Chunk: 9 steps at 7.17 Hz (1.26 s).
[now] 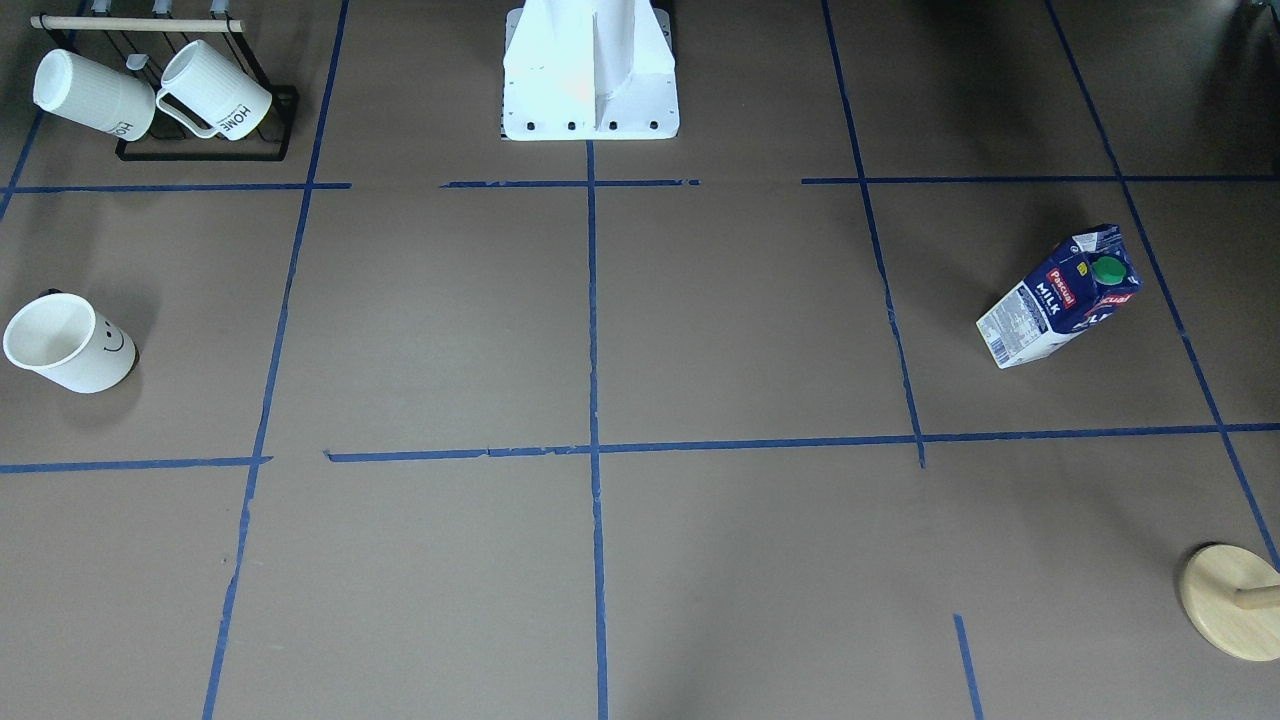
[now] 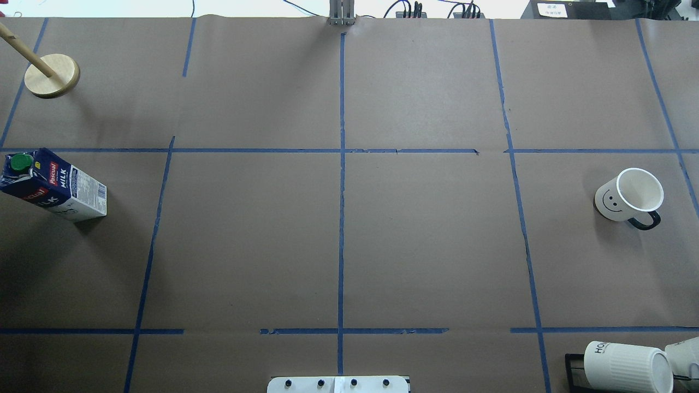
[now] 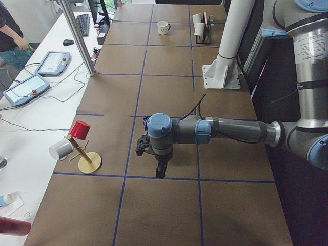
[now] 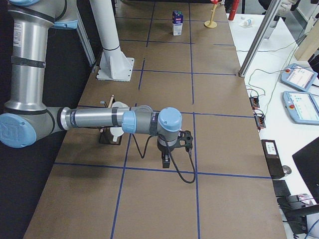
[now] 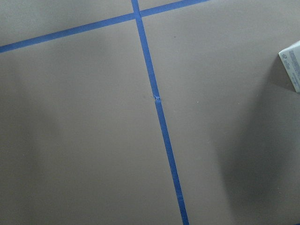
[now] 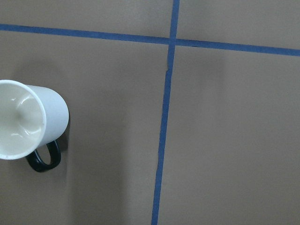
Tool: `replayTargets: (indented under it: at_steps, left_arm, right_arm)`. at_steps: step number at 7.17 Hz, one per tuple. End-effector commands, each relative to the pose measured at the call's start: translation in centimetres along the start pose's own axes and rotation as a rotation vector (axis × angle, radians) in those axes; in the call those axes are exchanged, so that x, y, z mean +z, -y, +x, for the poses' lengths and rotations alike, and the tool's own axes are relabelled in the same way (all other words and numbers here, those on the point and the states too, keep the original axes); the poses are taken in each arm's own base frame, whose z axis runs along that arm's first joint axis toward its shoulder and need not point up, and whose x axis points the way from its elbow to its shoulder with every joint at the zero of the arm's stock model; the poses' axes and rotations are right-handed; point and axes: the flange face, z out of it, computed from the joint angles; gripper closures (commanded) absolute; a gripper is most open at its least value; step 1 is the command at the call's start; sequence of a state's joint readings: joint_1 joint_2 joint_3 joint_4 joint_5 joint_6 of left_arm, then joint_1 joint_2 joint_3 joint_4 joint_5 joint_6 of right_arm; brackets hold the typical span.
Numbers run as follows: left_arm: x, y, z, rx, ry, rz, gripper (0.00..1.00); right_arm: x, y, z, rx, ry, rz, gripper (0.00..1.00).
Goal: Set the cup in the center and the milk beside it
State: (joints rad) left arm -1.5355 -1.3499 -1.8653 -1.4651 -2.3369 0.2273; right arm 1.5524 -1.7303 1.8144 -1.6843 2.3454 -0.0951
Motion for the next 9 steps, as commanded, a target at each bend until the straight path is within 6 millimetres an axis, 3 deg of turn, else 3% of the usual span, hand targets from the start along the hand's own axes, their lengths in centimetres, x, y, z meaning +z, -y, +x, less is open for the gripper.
replayTargets:
  at_steps: [1, 5, 7, 9]
  left_arm:
    - [-0.1, 0.2, 0.1, -0.005, -0.003, 0.004, 0.0]
    - [-0.2, 0.6, 0.2, -0.002, -0.004, 0.007, 0.0]
    - [-0.2, 0.6, 0.2, -0.002, -0.004, 0.007, 0.0]
    - [-0.2, 0.6, 0.2, -0.002, -0.004, 0.007, 0.0]
  right_arm:
    - [-0.1, 0.0, -0.1, -0.001, 0.0, 0.001, 0.0]
    - [-0.7, 1.5, -1.8, -0.099, 0.01, 0.083, 0.0]
    - [1.8, 5.1, -7.9, -0.308, 0.017, 0.097, 0.0]
    - [4.1, 6.9, -10.2, -0.379, 0.039, 0.135, 0.0]
